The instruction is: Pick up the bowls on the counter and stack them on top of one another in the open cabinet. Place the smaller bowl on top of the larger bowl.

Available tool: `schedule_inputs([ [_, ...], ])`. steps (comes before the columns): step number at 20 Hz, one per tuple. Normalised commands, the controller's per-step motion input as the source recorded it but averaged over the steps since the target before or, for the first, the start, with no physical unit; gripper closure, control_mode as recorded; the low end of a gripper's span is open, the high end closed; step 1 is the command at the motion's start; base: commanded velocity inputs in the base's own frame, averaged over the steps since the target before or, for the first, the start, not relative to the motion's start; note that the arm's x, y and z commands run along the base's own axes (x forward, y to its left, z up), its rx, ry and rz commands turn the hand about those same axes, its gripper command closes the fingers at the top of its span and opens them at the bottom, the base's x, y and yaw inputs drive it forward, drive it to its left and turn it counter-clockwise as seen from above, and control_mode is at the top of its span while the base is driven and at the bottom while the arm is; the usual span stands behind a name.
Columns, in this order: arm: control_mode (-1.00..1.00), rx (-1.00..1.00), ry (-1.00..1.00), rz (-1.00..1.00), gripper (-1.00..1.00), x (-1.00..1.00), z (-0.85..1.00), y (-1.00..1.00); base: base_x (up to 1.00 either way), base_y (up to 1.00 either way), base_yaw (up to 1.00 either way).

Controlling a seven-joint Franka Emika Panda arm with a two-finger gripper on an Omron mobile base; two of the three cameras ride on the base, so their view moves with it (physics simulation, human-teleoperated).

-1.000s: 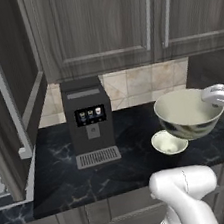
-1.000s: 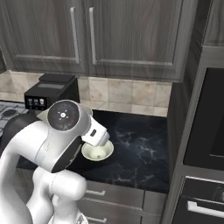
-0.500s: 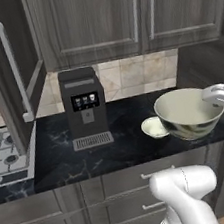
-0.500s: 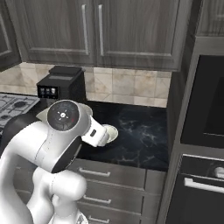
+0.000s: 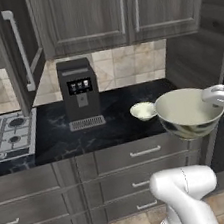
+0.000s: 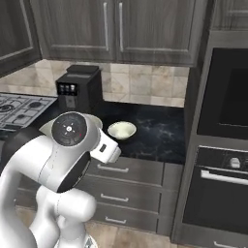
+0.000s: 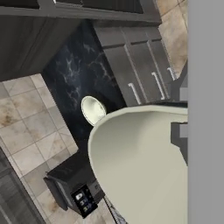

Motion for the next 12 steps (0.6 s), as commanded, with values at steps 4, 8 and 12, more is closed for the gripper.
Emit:
schedule_inputs([
  [4, 1.0, 0.0, 0.0, 0.0, 1.0, 0.0, 0.0, 0.0, -0.62, 0.07, 0.0],
  [8, 1.0, 0.0, 0.0, 0.0, 1.0, 0.0, 0.0, 0.0, -0.62, 0.31, 0.0],
  [12, 1.0, 0.0, 0.0, 0.0, 1.0, 0.0, 0.0, 0.0, -0.61, 0.34, 0.0],
])
